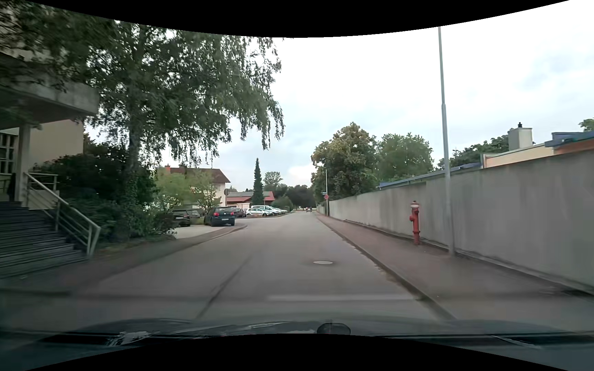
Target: Follow the waypoints while adhering to traffic rules and regulations
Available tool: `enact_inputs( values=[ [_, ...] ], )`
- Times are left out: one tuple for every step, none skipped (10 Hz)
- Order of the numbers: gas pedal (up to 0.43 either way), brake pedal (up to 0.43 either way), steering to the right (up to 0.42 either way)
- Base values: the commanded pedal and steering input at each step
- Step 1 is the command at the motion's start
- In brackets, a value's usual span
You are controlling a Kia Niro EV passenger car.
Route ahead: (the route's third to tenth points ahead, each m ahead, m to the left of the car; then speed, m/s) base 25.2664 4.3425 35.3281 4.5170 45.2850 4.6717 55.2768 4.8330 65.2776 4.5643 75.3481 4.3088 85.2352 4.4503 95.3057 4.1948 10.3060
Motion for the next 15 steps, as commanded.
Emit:
enact_inputs(
  values=[
    [0.169,0.000,-0.012],
    [0.169,0.000,-0.012],
    [0.169,0.000,-0.012],
    [0.169,0.000,-0.010],
    [0.169,0.000,-0.006],
    [0.169,0.000,-0.003],
    [0.169,0.000,-0.003],
    [0.169,0.000,-0.002],
    [0.157,0.000,-0.002],
    [0.130,0.000,-0.002],
    [0.118,0.000,-0.001],
    [0.118,0.000,-0.001],
    [0.118,0.000,-0.001],
    [0.118,0.000,-0.001],
    [0.118,0.000,-0.001]
  ],
)
